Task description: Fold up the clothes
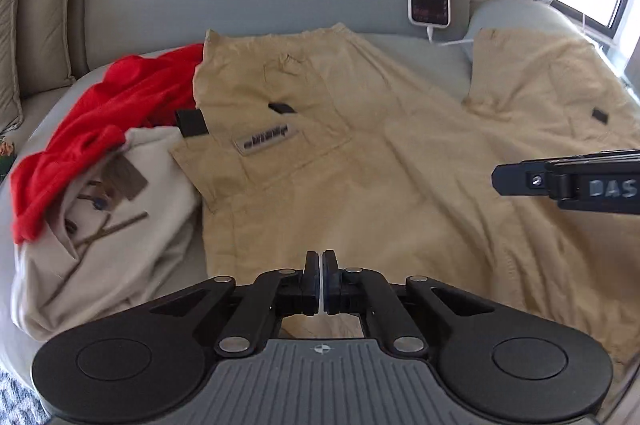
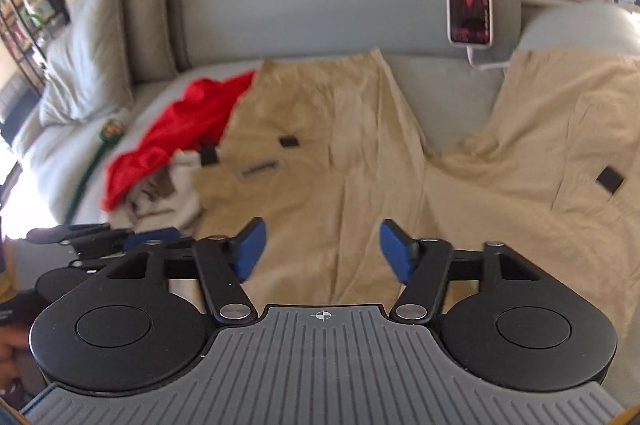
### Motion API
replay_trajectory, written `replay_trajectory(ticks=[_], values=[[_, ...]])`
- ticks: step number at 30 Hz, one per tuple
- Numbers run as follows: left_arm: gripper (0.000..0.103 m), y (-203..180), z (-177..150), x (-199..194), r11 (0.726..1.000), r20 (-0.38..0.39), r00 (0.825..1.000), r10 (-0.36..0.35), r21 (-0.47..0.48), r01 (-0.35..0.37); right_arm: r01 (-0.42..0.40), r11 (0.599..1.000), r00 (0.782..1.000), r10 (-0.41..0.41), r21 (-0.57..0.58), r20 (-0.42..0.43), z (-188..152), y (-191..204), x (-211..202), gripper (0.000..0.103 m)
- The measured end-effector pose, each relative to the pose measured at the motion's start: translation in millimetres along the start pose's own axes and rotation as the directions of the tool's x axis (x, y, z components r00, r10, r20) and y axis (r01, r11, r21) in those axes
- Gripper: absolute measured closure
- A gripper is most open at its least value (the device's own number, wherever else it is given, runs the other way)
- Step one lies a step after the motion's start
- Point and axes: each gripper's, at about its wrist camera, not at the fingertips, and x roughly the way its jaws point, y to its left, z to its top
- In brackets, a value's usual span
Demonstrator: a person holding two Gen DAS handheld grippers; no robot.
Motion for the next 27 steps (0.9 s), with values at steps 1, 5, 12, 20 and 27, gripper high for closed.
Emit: replay_trajectory(ticks=[1, 5, 12, 20, 27], values=[[0.103, -6.9, -6.8, 6.2, 0.999, -0.003, 1.000, 0.031, 0.021, -0.031, 0.020, 1.000, 1.000, -0.020, -0.005, -0.008, -14.2, -1.3, 23.3, 0.084], [0.103, -4.0, -19.8, 4.1, 0.993, -0.032, 0.995, 0.098, 0.072, -0.096, 0.048, 0.997, 0.998, -0.050, -0.054, -0.034, -52.0, -15.0, 63.5, 0.091], [0.102, -6.6, -32.9, -37.1, 0.994, 0.038, 0.996, 0.084, 0.063, -0.086, 0.175, 0.984, 0.985, -0.175, 0.030, -0.007, -79.0, -57.5, 12.6, 0.091], [0.095, -51.7, -48.1, -71.4, 0.990, 0.179, 0.984, 0.015, 0.134, -0.040, 0.091, 0.995, 0.993, -0.094, 0.047, 0.072, -107.9, -28.8, -57.6, 0.060], [0.095, -74.9, -75.2, -39.5, 0.974, 0.058, 0.998, 0.040, 0.219, -0.052, 0.058, 0.997, 0.998, -0.057, 0.048, -0.017, -151.6, -19.5, -34.4, 0.058]])
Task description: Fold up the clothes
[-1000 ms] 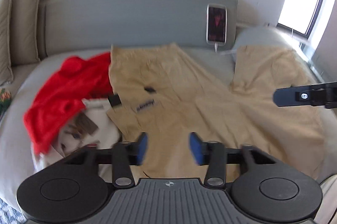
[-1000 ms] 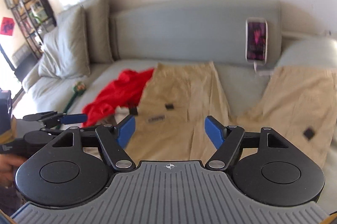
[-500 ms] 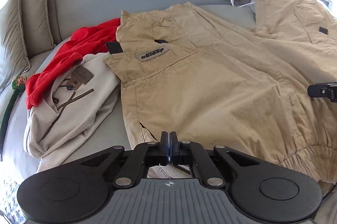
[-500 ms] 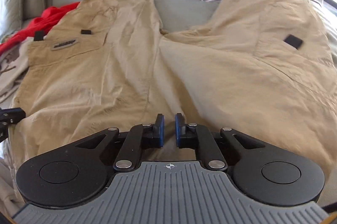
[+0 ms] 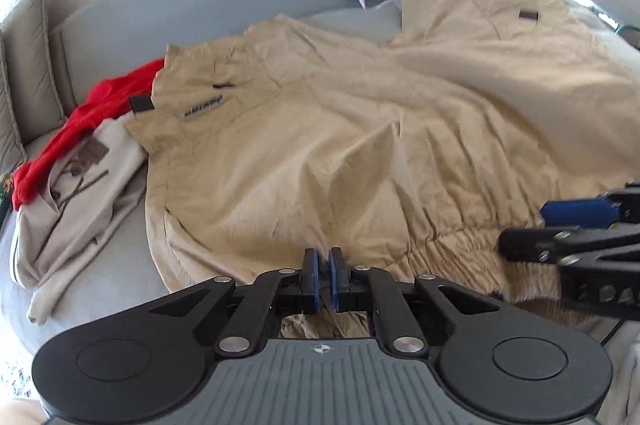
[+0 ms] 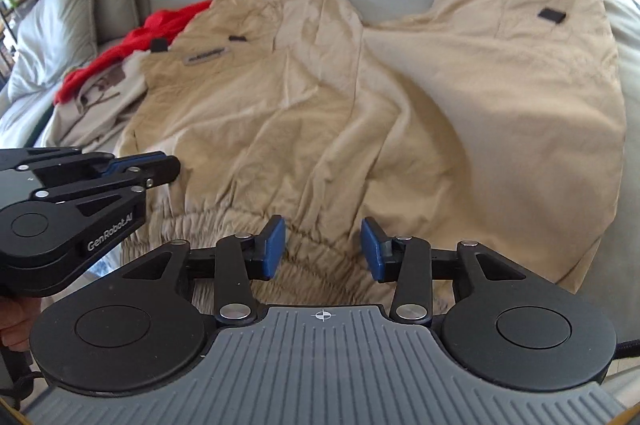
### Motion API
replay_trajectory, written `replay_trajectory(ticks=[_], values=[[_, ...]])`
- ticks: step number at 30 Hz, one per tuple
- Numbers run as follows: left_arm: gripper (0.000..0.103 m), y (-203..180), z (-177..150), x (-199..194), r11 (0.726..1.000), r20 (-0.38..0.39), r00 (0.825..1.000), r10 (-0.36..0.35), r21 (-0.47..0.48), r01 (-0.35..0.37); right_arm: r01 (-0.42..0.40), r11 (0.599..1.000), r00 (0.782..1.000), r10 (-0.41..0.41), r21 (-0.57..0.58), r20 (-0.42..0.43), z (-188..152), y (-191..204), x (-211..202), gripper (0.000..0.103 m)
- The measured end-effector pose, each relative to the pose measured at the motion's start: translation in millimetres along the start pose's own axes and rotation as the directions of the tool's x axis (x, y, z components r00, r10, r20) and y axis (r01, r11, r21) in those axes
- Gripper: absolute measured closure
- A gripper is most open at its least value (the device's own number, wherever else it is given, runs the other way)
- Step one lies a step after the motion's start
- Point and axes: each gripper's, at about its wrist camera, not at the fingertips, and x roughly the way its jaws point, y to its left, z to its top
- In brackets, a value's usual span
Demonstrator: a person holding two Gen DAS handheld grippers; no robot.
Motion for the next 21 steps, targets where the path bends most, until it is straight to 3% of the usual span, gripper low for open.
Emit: replay_trajectory(ticks=[3, 6, 9, 10, 12, 14, 17, 19, 21], values=[[0.095, 2.9, 0.8, -12.6, 0.998, -0.068, 0.996, 0.055, 0.044, -0.052, 0.005, 1.000, 0.998, -0.006, -0.016, -0.058, -6.7, -6.5, -9.8, 0.058], [0.095, 26.3, -7.3, -27.1, 0.997, -0.064, 0.995, 0.080, 0.020, -0.079, 0.049, 0.999, 0.992, -0.051, -0.019, -0.119, -8.1, -19.6, -29.0, 0.058], [0.092, 47.8, -16.2, -44.3, 0.995, 0.005, 0.999, -0.040, -0.091, 0.040, 0.059, 0.998, 0.996, -0.056, 0.037, -0.066, -10.0, -43.3, -59.4, 0.051], [0.088, 48.6, -18.5, -48.5, 0.992, 0.025, 0.998, -0.066, -0.107, 0.068, 0.050, 0.997, 0.998, -0.047, 0.062, -0.044, -11.7, -50.2, -66.9, 0.051], [0.053, 41.7, -23.1, -48.2, 0.994, 0.020, 0.999, -0.050, -0.095, 0.051, 0.014, 0.993, 1.000, -0.011, 0.120, -0.026, -14.9, -59.3, -71.5, 0.051], [0.051, 39.6, -27.7, -43.9, 0.992, -0.011, 1.000, -0.018, -0.124, 0.017, -0.031, 0.983, 0.998, 0.039, 0.179, -0.041, -17.5, -64.0, -66.0, 0.051], [0.051, 67.6, -39.1, -34.3, 0.939, -0.068, 0.997, -0.045, -0.342, 0.019, 0.026, 0.965, 0.998, -0.011, 0.261, -0.059, -24.9, -68.6, -59.2, 0.051], [0.053, 79.5, -43.4, -28.7, 0.908, -0.081, 0.994, -0.075, -0.417, 0.035, 0.064, 0.946, 0.998, -0.052, 0.318, -0.045, -33.9, -76.5, -61.9, 0.051], [0.054, 80.0, -42.3, -21.1, 0.896, -0.070, 0.991, -0.110, -0.439, 0.069, 0.071, 0.931, 0.997, -0.062, 0.357, -0.037, -42.2, -87.1, -62.9, 0.051]])
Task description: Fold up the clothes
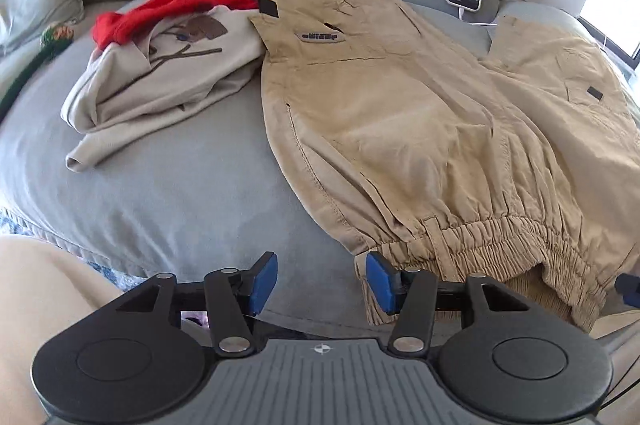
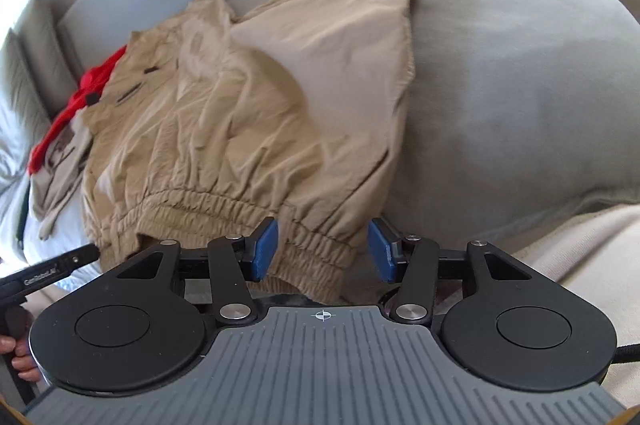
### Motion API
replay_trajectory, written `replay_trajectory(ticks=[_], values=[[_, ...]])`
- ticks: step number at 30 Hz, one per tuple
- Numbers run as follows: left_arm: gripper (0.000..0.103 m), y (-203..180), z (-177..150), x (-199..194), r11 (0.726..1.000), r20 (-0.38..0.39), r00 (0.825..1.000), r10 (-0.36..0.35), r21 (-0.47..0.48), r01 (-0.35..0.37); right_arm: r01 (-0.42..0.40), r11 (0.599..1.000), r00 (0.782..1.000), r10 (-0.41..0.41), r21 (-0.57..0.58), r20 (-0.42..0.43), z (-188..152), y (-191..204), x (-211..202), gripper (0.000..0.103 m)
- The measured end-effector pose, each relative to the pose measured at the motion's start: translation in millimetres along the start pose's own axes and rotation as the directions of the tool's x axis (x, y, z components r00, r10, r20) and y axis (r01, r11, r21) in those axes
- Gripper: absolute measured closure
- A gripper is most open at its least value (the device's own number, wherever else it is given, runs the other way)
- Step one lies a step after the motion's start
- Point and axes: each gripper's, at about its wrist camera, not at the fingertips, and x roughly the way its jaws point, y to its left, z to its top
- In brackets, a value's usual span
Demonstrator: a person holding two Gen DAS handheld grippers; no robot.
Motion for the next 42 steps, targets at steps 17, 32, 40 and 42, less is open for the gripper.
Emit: replay_trajectory(ticks=[17, 32, 40, 42], values=[[0.088, -32.7, 2.5, -10.4, 0.989, -0.050, 0.997, 0.055, 0.142, -0.048, 0.041, 0.993, 0.999, -0.044, 0.109, 0.017, 16.3, -29.5, 12.8, 0.100], [0.036, -124.9, 46.9, -114.5, 0.958, 0.188, 0.978, -0.085, 0.284, 0.029, -0.054, 0.987, 0.995, 0.065, -0.155, 0.070, 77.5, 64.1, -109.6, 0.050], [0.039, -137.8, 51.7, -102.2, 0.958, 0.183, 0.979, -0.084, 0.286, 0.029, 0.013, 0.972, 0.992, 0.017, -0.234, 0.122, 90.2, 79.8, -118.6, 0.030], [0.035, -142.3, 53.7, -98.1, 0.959, 0.208, 0.977, -0.050, 0.283, -0.011, -0.007, 0.979, 0.993, 0.032, -0.206, 0.117, 92.6, 75.9, -115.8, 0.030]])
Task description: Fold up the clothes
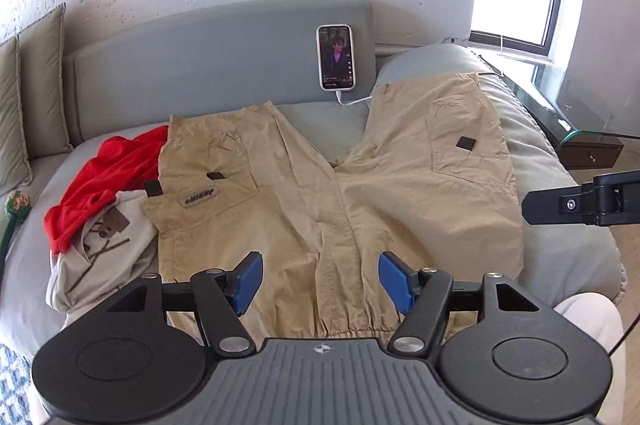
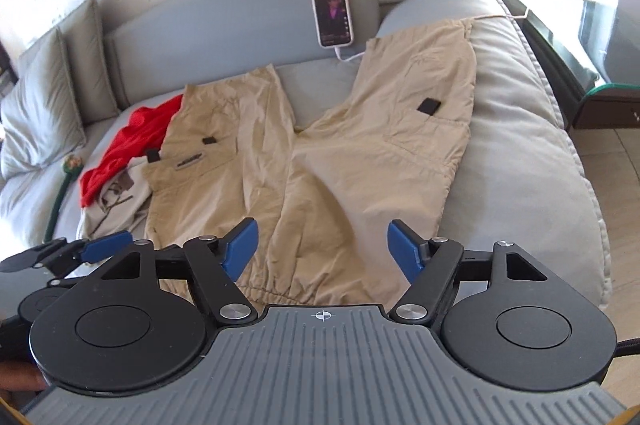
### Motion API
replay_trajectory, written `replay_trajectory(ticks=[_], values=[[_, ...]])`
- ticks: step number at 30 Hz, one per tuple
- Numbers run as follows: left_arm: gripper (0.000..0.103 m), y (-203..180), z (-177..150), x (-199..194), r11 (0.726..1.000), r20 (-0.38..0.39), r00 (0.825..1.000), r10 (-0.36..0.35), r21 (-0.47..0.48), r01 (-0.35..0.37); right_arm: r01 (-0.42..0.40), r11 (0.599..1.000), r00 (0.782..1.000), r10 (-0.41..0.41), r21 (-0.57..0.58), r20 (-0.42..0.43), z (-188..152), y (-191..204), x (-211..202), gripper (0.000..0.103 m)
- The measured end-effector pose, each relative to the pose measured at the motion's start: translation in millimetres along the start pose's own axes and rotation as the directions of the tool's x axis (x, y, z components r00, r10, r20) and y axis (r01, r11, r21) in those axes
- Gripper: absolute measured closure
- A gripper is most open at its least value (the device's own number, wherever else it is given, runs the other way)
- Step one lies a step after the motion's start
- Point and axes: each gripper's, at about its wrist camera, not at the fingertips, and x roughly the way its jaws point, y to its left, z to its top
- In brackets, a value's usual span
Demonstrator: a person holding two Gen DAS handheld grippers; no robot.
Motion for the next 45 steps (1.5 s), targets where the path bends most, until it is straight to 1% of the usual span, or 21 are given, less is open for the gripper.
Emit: replay_trajectory(ticks=[2, 5, 8, 14, 15, 16, 18, 19, 20, 21, 23, 26, 28, 30, 33, 34, 36, 37, 39, 42, 45], values=[[0.031, -4.2, 2.4, 8.5, 1.000, -0.004, 1.000, 0.009, -0.003, -0.009, -0.001, 1.000, 1.000, 0.001, 0.010, -0.006, 0.7, -1.9, 4.2, 0.030], [0.027, -10.7, 6.8, 26.4, 1.000, -0.054, 0.999, -0.007, -0.004, 0.007, 0.018, 1.000, 1.000, -0.018, 0.020, -0.023, 1.2, -6.2, 13.5, 0.030], [0.018, -14.8, 7.0, 42.2, 0.999, -0.087, 0.996, -0.033, -0.024, 0.031, 0.037, 0.998, 0.999, -0.035, 0.048, -0.041, 3.1, -15.7, 21.9, 0.028], [0.019, -25.1, 1.7, 68.6, 0.994, -0.092, 0.991, -0.100, -0.048, 0.096, 0.088, 0.994, 0.993, -0.083, 0.061, -0.079, 6.2, -48.4, 51.3, 0.030], [0.022, -27.3, 0.2, 72.9, 0.994, -0.089, 0.991, -0.101, -0.045, 0.097, 0.091, 0.995, 0.993, -0.087, 0.044, -0.077, 6.0, -53.4, 58.4, 0.042], [0.022, -29.4, -1.3, 77.0, 0.994, -0.085, 0.991, -0.101, -0.042, 0.097, 0.093, 0.995, 0.993, -0.091, 0.024, -0.078, 5.8, -57.7, 66.6, 0.059], [0.025, -32.7, -6.2, 88.8, 0.994, -0.085, 0.991, -0.108, -0.039, 0.105, 0.094, 0.996, 0.991, -0.093, 0.002, -0.096, 5.1, -65.8, 86.2, 0.075], [0.027, -34.7, -9.7, 96.5, 0.994, -0.100, 0.989, -0.111, -0.035, 0.108, 0.086, 0.996, 0.991, -0.086, -0.005, -0.101, 4.5, -69.0, 95.1, 0.075], [0.035, -36.1, -13.7, 106.6, 0.994, -0.137, 0.984, -0.110, -0.028, 0.107, 0.077, 0.997, 0.992, -0.078, -0.013, -0.103, 3.7, -71.6, 104.4, 0.075], [0.049, -36.0, -19.9, 117.7, 0.993, -0.190, 0.975, -0.117, -0.026, 0.114, 0.075, 0.997, 0.991, -0.078, -0.025, -0.112, 3.2, -73.7, 114.3, 0.075], [0.063, -34.4, -34.4, 140.1, 0.990, -0.302, 0.943, -0.138, -0.030, 0.135, 0.091, 0.995, 0.985, -0.097, -0.050, -0.145, 2.4, -78.3, 130.0, 0.075], [0.062, -36.1, -42.2, 141.2, 0.987, -0.316, 0.938, -0.140, 0.035, 0.159, 0.110, 0.989, 0.973, -0.127, -0.096, -0.195, -0.2, -86.4, 146.7, 0.078], [0.062, -38.4, -37.8, 133.5, 0.985, -0.350, 0.927, -0.130, 0.061, 0.161, 0.144, 0.981, 0.959, -0.170, -0.130, -0.227, -1.2, -92.0, 150.0, 0.092], [0.064, -43.1, -33.5, 122.7, 0.981, -0.353, 0.926, -0.131, 0.091, 0.174, 0.173, 0.977, 0.950, -0.199, -0.126, -0.241, -0.6, -98.3, 142.0, 0.092], [0.063, -56.3, -21.0, 100.4, 0.966, -0.293, 0.937, -0.190, 0.114, 0.231, 0.153, 0.987, 0.961, -0.162, -0.058, -0.225, 8.6, -109.8, 114.5, 0.082], [0.059, -62.5, -14.4, 92.6, 0.958, -0.267, 0.937, -0.226, 0.112, 0.263, 0.144, 0.989, 0.967, -0.148, -0.034, -0.210, 12.7, -113.2, 102.8, 0.072], [0.035, -80.5, -0.9, 78.3, 0.946, -0.210, 0.939, -0.273, 0.118, 0.301, 0.124, 0.992, 0.977, -0.120, 0.014, -0.177, 20.8, -120.1, 79.3, 0.055], [0.032, -91.1, 4.8, 71.6, 0.942, -0.180, 0.941, -0.286, 0.128, 0.311, 0.114, 0.993, 0.982, -0.107, 0.036, -0.156, 25.9, -122.8, 67.0, 0.049], [0.030, -114.9, 14.8, 61.3, 0.933, -0.132, 0.945, -0.300, 0.165, 0.319, 0.100, 0.992, 0.988, -0.091, 0.072, -0.124, 39.9, -129.3, 45.7, 0.046], [0.030, -146.0, 23.2, 58.0, 0.916, -0.096, 0.934, -0.345, 0.182, 0.357, 0.091, 0.990, 0.993, -0.082, 0.108, -0.087, 62.3, -139.5, 17.4, 0.039], [0.033, -169.0, 21.8, 60.7, 0.920, -0.073, 0.935, -0.346, 0.169, 0.354, 0.126, 0.989, 0.990, -0.119, 0.084, -0.077, 85.8, -147.4, 0.8, 0.038]])
